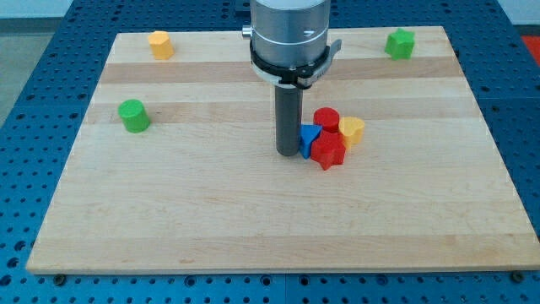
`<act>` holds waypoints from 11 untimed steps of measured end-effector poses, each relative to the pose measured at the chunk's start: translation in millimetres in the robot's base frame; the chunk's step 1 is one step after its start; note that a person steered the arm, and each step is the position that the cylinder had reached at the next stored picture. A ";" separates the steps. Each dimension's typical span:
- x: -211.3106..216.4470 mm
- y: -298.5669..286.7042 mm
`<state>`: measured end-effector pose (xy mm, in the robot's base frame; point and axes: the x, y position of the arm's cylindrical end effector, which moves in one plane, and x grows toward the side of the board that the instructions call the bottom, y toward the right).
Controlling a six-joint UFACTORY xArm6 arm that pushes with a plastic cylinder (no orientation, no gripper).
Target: Move the arm towards the bottom of the green circle
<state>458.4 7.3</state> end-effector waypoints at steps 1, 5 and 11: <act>-5.0 -2.0; -12.2 -25.6; 4.8 -213.4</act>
